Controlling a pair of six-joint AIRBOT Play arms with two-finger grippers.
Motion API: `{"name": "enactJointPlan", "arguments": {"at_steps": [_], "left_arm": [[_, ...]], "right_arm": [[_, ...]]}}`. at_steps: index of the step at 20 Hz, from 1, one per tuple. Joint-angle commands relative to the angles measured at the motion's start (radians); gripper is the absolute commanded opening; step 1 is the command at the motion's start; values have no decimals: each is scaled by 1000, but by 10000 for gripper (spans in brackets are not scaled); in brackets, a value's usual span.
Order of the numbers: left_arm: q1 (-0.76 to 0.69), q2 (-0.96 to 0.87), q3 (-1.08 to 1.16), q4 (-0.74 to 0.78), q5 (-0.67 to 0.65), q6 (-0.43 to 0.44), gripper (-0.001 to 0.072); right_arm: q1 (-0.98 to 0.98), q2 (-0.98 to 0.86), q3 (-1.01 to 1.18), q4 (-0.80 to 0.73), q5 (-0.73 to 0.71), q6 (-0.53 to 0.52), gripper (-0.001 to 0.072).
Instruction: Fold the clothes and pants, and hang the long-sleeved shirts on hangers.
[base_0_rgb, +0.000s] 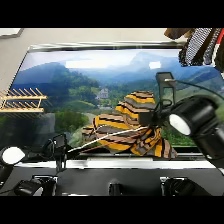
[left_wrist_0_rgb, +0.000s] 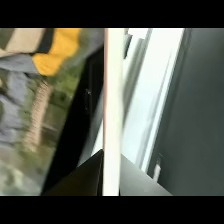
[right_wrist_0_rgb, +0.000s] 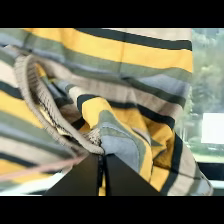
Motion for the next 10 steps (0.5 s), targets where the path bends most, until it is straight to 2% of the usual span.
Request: {"name": "enactJointPlan", "arguments": {"at_steps": [1, 3, 6, 8, 10], "left_arm": [[-26, -13, 7, 0, 109, -1, 26], [-28, -13, 8, 0, 119, 0, 26], [-50, -13, 8, -31, 107, 50, 26], [-72, -14, 8, -41, 105, 53, 26], [-97, -17, 8, -41, 106, 67, 26]], "right_arm": [[0, -1, 124, 21, 168, -61, 37], [0, -1, 178, 29, 229, -67, 37], [0, -26, 186, -2, 295, -87, 37], [0, -66, 186, -6, 261, -102, 37], [0, -112, 186, 56, 202, -101, 37]]}}
